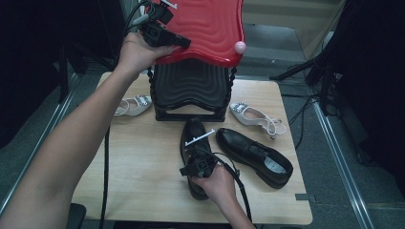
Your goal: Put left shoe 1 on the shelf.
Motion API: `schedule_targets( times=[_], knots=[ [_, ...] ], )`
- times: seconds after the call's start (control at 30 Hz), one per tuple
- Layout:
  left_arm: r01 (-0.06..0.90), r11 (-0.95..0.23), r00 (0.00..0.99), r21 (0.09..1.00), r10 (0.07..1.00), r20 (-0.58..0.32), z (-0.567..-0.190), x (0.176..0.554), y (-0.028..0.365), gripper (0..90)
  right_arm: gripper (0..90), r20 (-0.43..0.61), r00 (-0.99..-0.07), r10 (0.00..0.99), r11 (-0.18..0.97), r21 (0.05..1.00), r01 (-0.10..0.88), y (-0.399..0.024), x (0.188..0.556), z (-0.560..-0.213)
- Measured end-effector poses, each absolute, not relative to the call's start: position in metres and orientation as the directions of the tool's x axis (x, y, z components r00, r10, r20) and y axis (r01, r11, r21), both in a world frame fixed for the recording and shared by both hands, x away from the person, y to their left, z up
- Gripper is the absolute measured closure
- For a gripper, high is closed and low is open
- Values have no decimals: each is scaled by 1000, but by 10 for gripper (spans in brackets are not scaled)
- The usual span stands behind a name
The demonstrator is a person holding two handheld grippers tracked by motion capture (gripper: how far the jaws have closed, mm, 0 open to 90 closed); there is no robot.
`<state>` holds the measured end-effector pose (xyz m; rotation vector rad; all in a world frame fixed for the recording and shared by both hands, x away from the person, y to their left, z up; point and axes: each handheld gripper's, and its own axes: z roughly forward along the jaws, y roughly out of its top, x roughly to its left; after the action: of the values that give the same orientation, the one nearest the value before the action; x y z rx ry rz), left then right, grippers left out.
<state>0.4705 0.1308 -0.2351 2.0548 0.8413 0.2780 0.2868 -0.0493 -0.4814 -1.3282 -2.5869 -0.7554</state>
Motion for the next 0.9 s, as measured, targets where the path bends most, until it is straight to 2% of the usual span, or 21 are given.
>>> schedule_targets(
  times=[0.13, 0.3, 0.5, 0.67, 0.9],
  knots=[
    [467, -392, 744, 793, 658, -113, -235, 470, 131, 894, 810, 359, -589, 724, 469, 370, 802, -58, 287, -477],
    [469, -392, 742, 791, 661, -112, -235, 470, 131, 899, 863, 379, -584, 718, 449, 389, 805, -70, 288, -471],
    [471, -394, 741, 789, 663, -111, -235, 470, 131, 899, 871, 390, -596, 702, 444, 415, 794, -89, 288, -463],
    [474, -394, 739, 787, 664, -113, -235, 470, 131, 900, 874, 442, -583, 682, 408, 431, 805, -102, 293, -453],
    [476, -397, 740, 784, 664, -113, -234, 470, 132, 900, 873, 498, -605, 621, 411, 451, 792, -103, 294, -436]
  ],
)
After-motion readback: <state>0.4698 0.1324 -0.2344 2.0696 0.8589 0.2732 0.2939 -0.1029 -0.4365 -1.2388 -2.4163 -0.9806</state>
